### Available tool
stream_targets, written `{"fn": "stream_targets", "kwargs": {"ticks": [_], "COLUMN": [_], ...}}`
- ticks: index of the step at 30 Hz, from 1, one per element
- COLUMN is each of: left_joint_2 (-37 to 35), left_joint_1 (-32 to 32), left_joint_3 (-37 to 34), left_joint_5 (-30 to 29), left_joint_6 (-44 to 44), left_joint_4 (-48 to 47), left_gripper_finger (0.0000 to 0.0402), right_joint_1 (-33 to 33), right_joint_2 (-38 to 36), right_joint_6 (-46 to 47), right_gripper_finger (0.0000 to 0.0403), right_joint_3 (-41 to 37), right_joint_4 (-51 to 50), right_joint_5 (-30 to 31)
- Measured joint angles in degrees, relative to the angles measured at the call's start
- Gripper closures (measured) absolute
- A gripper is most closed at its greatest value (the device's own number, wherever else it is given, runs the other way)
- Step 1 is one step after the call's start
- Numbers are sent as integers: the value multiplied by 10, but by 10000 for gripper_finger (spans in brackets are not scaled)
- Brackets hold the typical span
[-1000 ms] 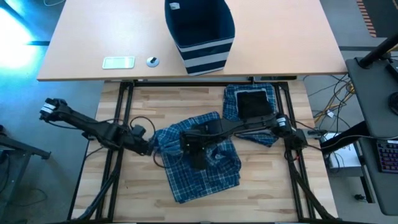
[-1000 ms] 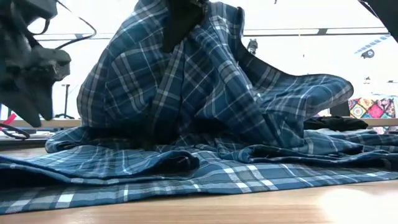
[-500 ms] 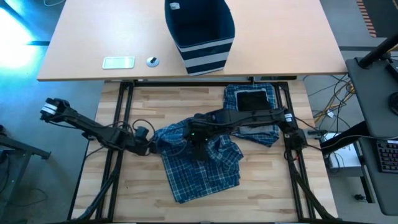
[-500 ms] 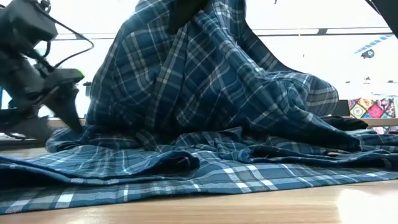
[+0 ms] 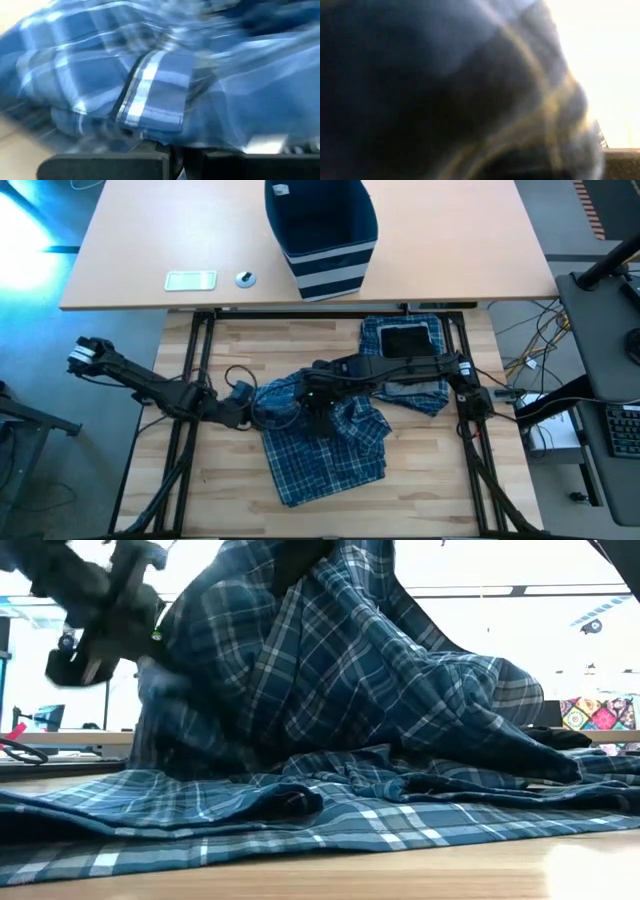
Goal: Fold Laundry from Bin
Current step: Fold the blue patterned long sleeve
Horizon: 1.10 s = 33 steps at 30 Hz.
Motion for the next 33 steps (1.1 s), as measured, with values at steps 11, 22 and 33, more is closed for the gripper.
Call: {"fn": "stream_targets", "kwargs": {"ticks": [11,22,33], "left_joint_2": [188,277,127], "left_joint_1": [-6,-22,-141], "left_joint_3": [87,131,101], "left_joint_5": [60,146,128], "left_joint_6": [21,22,-42], "left_joint_4": [117,28,-80], "left_gripper_finger": [398,214,60], "right_joint_1": [-5,-1,22], "right_joint_2": [0,0,0], "right_joint_6": [0,5,15], "right_gripper_finger": [394,394,394], "right_joint_3": [0,0,0], "right_joint_4": [-1,-7,-8], "right_joint_5": [18,16,14]}}
